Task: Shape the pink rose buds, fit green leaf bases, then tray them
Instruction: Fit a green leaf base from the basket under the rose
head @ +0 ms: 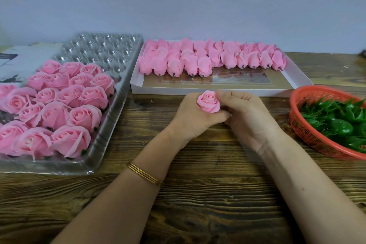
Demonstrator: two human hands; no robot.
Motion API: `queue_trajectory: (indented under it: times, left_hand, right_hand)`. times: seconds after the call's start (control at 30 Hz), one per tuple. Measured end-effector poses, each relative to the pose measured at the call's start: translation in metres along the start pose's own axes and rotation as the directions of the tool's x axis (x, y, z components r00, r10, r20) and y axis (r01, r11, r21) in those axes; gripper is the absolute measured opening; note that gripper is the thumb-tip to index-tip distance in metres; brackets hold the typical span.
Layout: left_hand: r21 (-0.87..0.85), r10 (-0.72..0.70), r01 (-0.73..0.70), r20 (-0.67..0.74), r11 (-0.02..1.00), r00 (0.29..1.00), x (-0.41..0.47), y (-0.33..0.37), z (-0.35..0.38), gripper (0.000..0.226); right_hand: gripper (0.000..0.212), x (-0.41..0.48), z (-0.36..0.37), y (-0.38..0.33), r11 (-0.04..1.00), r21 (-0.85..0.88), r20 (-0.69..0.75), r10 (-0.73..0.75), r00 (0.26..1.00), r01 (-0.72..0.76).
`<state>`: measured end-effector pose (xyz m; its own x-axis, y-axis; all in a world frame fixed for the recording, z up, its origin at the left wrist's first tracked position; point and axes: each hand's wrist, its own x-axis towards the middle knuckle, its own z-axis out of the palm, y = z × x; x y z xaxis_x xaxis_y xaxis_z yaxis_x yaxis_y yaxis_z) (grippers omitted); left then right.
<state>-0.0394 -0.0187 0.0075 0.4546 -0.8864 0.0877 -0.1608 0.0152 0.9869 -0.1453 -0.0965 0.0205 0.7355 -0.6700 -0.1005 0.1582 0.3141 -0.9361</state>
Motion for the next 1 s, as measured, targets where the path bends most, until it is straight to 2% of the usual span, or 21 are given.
queue_trajectory:
  times: [0.1, 0.27, 0.67, 0.73, 0.9, 1.0]
  left_hand:
    - [-0.020, -0.010, 0.010, -0.021, 1.000, 1.000, 0.0006, -0.0008, 0.0010, 0.020]
    - [-0.019, 0.010, -0.010, 0.006, 1.000, 1.000, -0.0003, -0.0017, 0.0009, 0.019]
    - [0.002, 0.026, -0.026, 0.032, 1.000, 0.999, -0.0026, 0.0001, 0.0032, 0.017]
    - [-0.015, 0.013, -0.012, 0.043, 1.000, 0.999, -0.0026, 0.0002, 0.0022, 0.017]
    - [-0.049, -0.030, 0.032, 0.050, 0.998, 0.998, -0.0018, 0.0009, 0.0018, 0.019]
    - [-0.087, -0.040, 0.044, 0.048, 0.995, 0.998, -0.0018, 0.0014, 0.0024, 0.028]
  right_hand:
    - [0.058, -0.0021, 0.0045, -0.0012, 1.000, 0.032, -0.020, -0.001, 1.000, 0.002]
    - [0.032, 0.0015, 0.0027, 0.0013, 1.000, -0.011, -0.088, 0.026, 0.996, -0.027]
    - [0.027, 0.0038, 0.0009, 0.0075, 0.997, -0.072, -0.155, 0.018, 0.988, -0.030]
    - [0.019, 0.0035, 0.0013, 0.0058, 0.998, -0.064, -0.172, -0.020, 0.985, 0.009]
    - [0.009, -0.0027, 0.0000, -0.0021, 0.984, 0.005, -0.038, -0.178, 0.983, 0.178]
    - [0.013, -0.0057, 0.0044, 0.0001, 0.977, -0.053, 0.021, -0.206, 0.978, 0.207]
